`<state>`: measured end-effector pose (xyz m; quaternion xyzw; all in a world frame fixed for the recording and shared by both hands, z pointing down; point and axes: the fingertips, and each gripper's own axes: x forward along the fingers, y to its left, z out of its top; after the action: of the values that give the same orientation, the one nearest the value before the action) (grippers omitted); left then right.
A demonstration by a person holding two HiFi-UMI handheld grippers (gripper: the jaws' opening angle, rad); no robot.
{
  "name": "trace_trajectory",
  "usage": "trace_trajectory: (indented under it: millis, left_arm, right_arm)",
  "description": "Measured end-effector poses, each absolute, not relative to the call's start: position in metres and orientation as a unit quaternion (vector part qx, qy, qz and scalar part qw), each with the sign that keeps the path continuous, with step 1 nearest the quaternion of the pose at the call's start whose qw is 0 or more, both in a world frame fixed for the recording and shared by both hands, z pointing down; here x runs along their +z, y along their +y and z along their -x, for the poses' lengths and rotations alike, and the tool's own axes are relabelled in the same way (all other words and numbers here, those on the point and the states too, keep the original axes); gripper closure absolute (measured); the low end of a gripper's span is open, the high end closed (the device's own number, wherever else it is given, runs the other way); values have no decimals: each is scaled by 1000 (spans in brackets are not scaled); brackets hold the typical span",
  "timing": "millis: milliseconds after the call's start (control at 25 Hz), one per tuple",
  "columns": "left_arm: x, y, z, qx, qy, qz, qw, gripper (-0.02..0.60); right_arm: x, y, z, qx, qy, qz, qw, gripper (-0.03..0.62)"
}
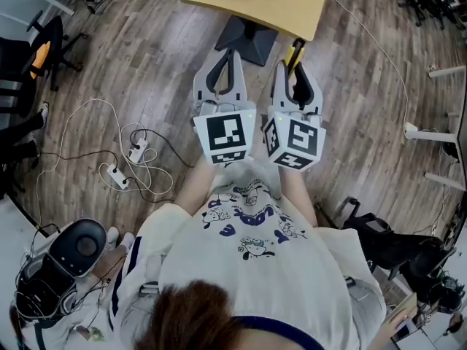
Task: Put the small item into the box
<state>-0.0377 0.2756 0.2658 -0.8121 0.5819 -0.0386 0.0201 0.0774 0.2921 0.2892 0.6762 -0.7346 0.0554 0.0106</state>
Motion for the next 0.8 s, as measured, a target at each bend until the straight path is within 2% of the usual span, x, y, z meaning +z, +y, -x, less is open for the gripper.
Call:
trace_trajectory:
  millis: [800]
  left_arm:
    - [281,210,67,-51,575,816,0,565]
  right_arm:
    - [302,232,-48,69,-729,-680,31,465]
